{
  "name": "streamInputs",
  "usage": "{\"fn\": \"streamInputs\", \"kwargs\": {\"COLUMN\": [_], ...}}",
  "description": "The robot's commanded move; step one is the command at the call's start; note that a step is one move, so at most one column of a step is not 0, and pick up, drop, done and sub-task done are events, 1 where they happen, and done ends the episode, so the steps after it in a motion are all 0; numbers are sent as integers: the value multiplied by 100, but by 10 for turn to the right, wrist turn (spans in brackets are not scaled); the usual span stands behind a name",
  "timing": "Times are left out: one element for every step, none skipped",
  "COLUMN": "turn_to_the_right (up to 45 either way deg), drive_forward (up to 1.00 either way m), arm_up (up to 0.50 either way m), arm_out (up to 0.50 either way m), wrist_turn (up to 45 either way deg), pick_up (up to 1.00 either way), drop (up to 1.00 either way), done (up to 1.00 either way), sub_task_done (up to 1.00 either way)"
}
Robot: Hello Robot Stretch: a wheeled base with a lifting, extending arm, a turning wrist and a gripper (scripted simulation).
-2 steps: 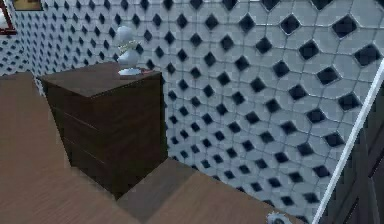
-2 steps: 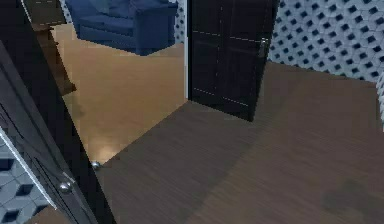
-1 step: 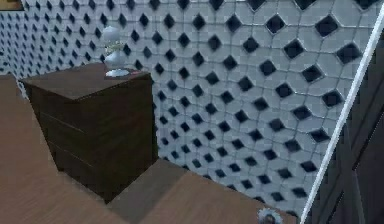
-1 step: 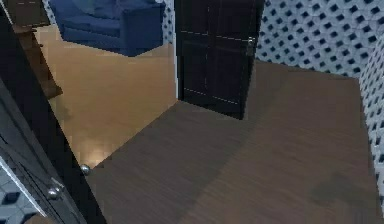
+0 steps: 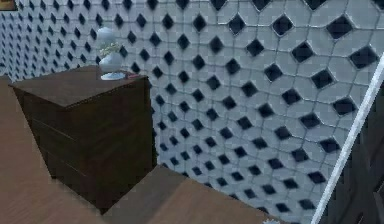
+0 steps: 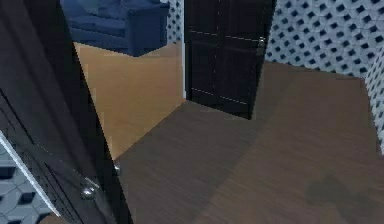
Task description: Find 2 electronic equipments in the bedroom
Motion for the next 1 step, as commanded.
{"fn": "streamInputs", "kwargs": {"turn_to_the_right": [-450], "drive_forward": [0], "arm_up": [0], "arm_out": [0], "wrist_turn": [0], "pick_up": [0], "drop": [0], "done": [0], "sub_task_done": [0]}}
